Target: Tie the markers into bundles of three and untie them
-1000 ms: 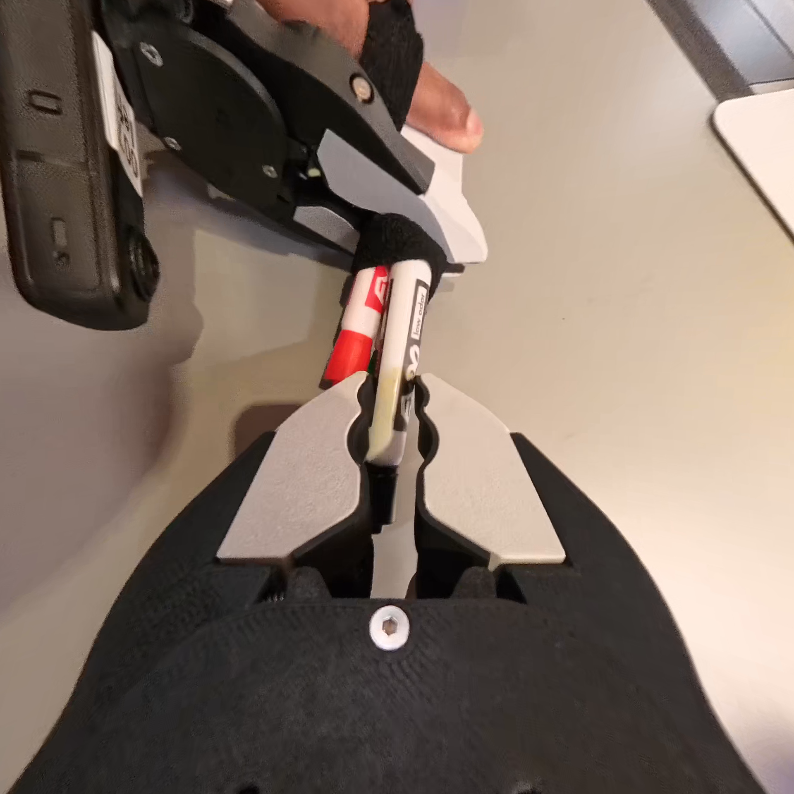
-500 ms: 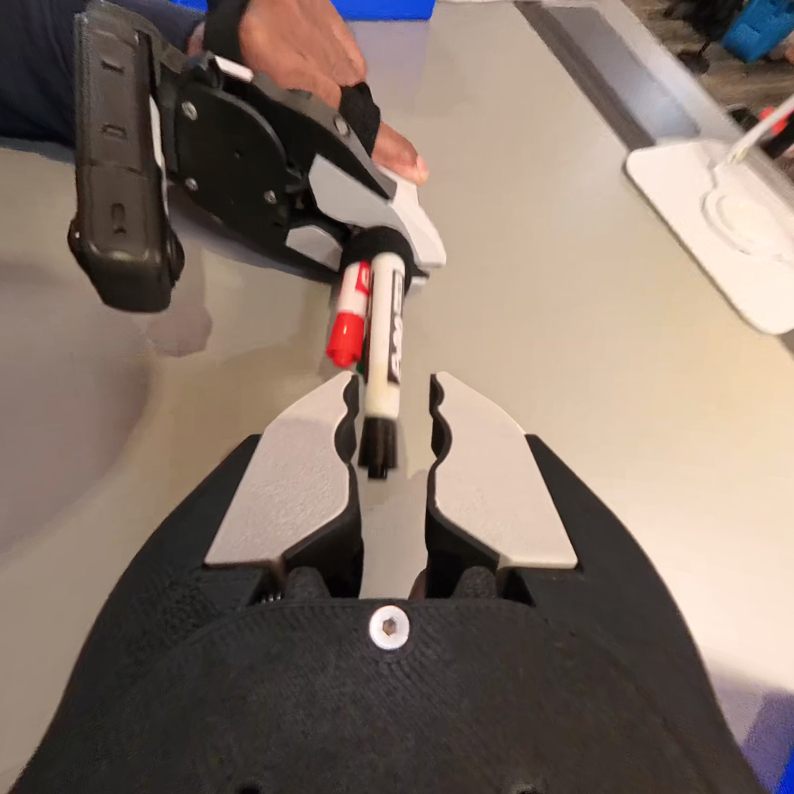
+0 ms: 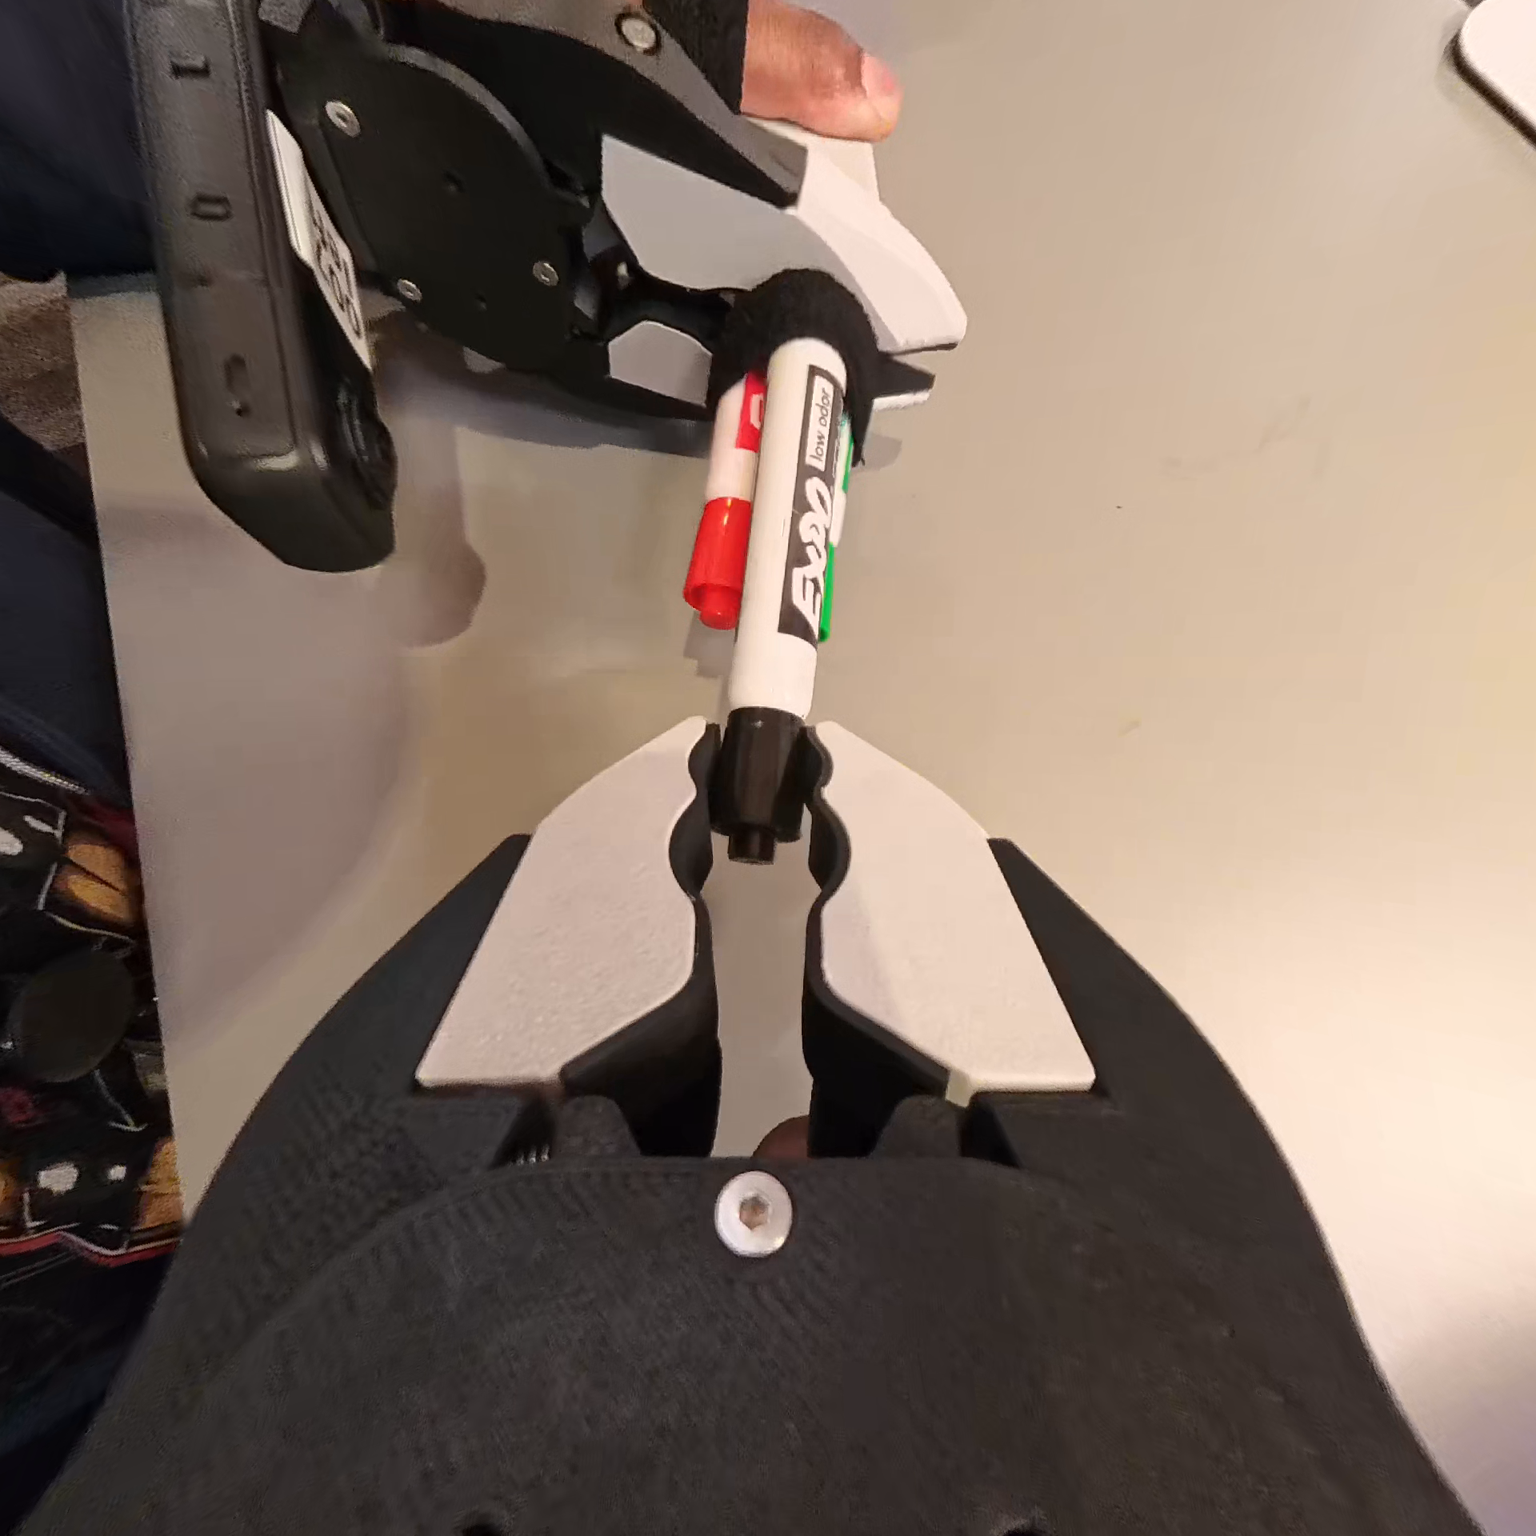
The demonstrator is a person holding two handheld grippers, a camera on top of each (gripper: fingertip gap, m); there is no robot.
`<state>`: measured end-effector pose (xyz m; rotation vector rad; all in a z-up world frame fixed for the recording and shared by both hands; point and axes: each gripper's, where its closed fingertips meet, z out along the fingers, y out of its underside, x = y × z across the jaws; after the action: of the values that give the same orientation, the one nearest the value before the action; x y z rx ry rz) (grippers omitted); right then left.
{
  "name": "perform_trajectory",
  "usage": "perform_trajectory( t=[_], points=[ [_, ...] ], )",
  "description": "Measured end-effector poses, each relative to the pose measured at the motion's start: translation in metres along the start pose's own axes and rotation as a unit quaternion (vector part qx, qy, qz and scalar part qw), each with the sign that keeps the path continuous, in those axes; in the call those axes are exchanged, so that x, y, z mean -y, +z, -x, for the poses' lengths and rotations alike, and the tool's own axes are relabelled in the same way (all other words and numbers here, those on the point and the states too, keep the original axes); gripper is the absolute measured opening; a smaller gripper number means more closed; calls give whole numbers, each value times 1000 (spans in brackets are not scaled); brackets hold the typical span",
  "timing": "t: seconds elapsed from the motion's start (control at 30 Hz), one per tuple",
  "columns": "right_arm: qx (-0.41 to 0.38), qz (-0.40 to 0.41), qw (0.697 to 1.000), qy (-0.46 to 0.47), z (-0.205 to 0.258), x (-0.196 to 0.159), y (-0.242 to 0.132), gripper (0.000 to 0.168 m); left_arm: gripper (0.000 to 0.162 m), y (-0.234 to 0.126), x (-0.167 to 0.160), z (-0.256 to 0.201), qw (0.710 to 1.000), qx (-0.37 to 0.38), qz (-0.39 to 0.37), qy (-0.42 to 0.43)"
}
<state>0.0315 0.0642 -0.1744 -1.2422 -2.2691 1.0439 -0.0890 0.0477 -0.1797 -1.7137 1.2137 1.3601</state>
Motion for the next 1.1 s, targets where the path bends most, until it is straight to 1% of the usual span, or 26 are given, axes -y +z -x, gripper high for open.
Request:
perform_trajectory(
  t=[0.03,0.13,0.23,0.33,0.43,0.53,0.63,0.7,0.77,0.83,0.9,1.0,1.1],
  points=[
    [1,4,1000,4,1,0,1,18,15,0,-1,0,1000,3,4,15],
    [25,-1,999,42,6,1,3,18,14,1,-1,-1,999,7,12,52],
    [61,-3,993,99,10,0,10,17,15,0,5,5,998,20,2,52],
    [72,7,992,107,13,-6,20,18,14,2,5,10,997,18,5,69],
    [59,-9,995,85,11,-2,18,18,15,3,4,1,999,-11,-7,38],
    [38,-48,997,54,7,8,12,21,15,3,4,-7,999,-46,-22,-20],
    [30,-92,995,12,4,18,-1,38,15,6,-4,-17,995,-88,-12,-50],
    [24,-115,993,-22,-1,22,-11,44,15,5,-4,-21,990,-109,-23,-82],
    [37,-126,990,-49,-3,22,-17,55,15,3,0,-19,985,-120,-54,-113],
    [69,-136,986,-75,0,22,-21,65,15,0,6,-16,982,-119,-94,-113],
    [93,-144,981,-95,4,26,-18,71,15,-5,17,-11,978,-114,-139,-107],
    [140,-172,969,-107,25,38,-16,76,15,-8,28,-5,972,-111,-174,-109],
    [154,-207,960,-113,37,49,-17,74,15,-13,39,-3,966,-112,-201,-115]
  ],
)
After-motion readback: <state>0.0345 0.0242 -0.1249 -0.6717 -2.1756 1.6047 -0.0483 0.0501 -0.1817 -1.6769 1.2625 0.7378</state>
